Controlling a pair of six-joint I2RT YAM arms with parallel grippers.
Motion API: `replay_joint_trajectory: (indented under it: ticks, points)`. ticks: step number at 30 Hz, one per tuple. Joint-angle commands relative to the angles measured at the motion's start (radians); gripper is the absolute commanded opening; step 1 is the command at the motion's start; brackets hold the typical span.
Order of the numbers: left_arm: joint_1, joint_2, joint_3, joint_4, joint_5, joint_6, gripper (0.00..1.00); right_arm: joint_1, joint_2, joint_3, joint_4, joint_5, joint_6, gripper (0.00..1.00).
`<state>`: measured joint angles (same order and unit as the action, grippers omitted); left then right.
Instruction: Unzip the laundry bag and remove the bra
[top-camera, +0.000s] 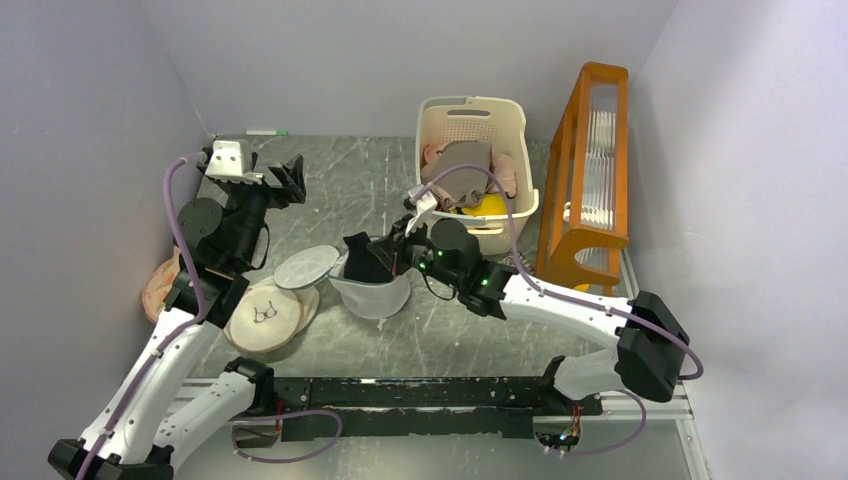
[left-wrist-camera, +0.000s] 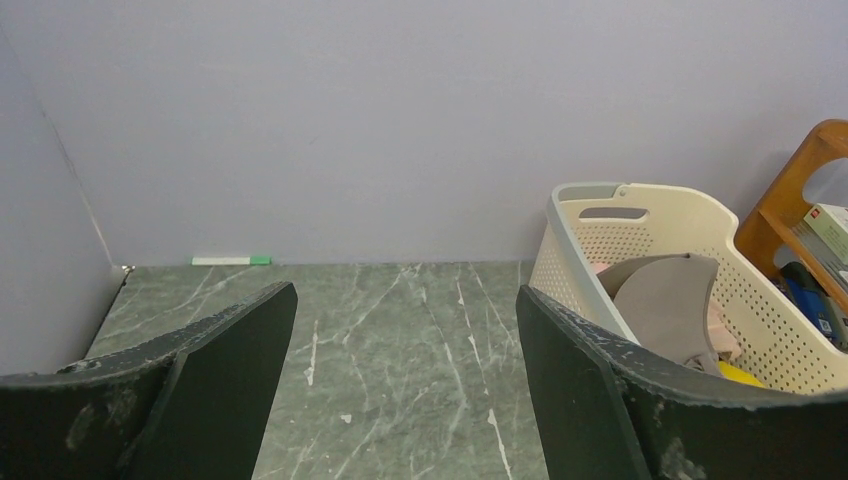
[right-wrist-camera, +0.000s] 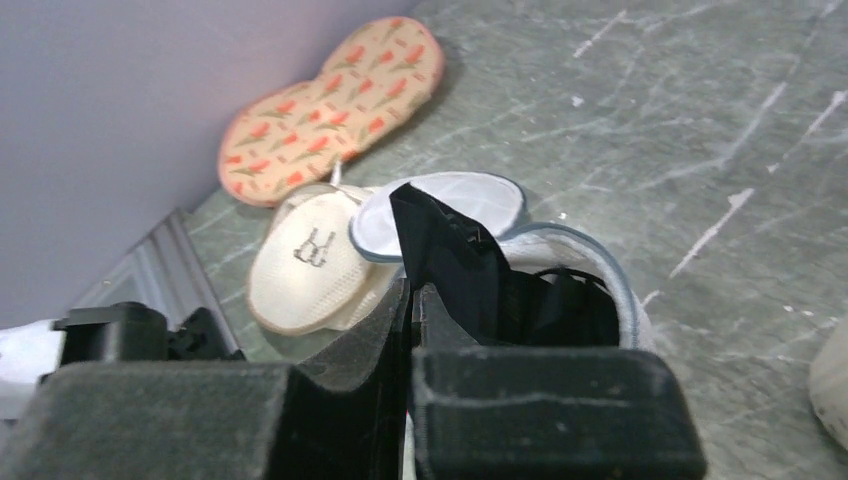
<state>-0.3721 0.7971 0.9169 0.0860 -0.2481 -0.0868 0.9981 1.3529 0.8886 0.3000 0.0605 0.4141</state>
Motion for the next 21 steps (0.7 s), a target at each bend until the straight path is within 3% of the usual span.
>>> replay_joint_trajectory:
  ticks: [1, 13, 21]
  points:
    - [-0.002, 0.004, -0.009, 0.044, 0.006, -0.011, 0.92, -0.008, -0.076, -0.017, 0.179, -0.081, 0.046, 0.00]
    - [-0.005, 0.014, -0.011, 0.044, 0.001, -0.010, 0.92, -0.009, -0.215, 0.060, 0.210, -0.041, -0.050, 0.00]
    - [-0.008, 0.017, -0.009, 0.043, 0.002, -0.012, 0.91, -0.008, -0.364, -0.016, 0.206, 0.069, -0.105, 0.00]
